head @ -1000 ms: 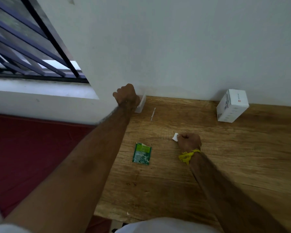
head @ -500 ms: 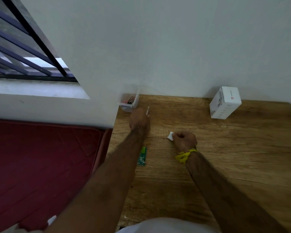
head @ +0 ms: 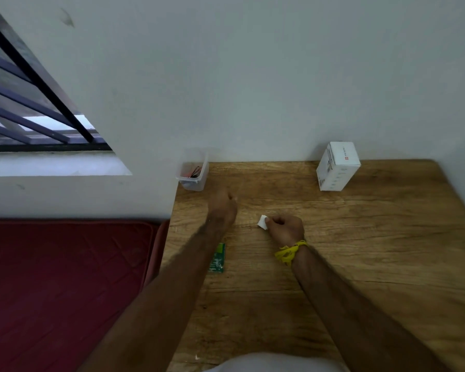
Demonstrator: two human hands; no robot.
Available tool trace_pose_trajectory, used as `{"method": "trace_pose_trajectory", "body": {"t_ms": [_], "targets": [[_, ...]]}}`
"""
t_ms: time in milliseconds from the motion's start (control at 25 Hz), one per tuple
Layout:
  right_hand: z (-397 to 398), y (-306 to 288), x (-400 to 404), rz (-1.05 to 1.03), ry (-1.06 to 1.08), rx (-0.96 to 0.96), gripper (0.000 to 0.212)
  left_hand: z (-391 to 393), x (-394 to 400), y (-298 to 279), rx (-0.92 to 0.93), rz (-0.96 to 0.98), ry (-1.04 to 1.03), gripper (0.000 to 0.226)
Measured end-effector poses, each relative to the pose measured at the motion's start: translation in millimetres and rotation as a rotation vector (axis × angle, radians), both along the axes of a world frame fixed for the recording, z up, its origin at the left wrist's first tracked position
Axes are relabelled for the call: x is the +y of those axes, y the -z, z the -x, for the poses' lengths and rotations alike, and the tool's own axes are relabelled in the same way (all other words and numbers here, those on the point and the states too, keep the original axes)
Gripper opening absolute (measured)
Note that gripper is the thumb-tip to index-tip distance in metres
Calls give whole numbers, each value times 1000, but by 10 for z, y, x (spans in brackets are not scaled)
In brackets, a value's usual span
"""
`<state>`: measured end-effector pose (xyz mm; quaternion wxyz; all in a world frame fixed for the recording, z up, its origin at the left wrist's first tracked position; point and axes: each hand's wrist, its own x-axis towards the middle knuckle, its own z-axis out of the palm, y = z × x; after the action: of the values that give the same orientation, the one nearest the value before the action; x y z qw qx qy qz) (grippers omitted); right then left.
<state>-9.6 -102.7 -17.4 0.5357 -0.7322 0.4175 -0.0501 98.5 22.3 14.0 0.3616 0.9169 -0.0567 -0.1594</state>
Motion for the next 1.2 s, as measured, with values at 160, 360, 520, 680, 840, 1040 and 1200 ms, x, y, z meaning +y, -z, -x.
{"method": "trace_pose_trajectory", "body": {"t_ms": [160, 360, 520, 680, 840, 1040, 1200], "targets": [[203, -35, -78, -123, 63, -131, 13, 902, 88, -36, 266, 548, -25, 24], [759, -51, -14, 113, 230, -321, 6, 1675, 153, 221, 461, 644, -95, 14], [957, 91, 74, 374, 42, -491, 10, 1713, 144, 205, 503, 690, -133, 29], [1018, 177, 107, 534, -164, -561, 15, 1715, 168, 194, 445, 616, -13, 29], [1010, 295, 112, 704, -341, -493, 19, 1694, 170, 227, 402, 574, -30, 26], [1025, 343, 118, 884, -455, -508, 26, 1663, 166, 210, 394, 565, -15, 28], [1027, 410, 112, 962, -509, -465, 30, 1677, 152, 177, 373, 534, 10, 27]]}}
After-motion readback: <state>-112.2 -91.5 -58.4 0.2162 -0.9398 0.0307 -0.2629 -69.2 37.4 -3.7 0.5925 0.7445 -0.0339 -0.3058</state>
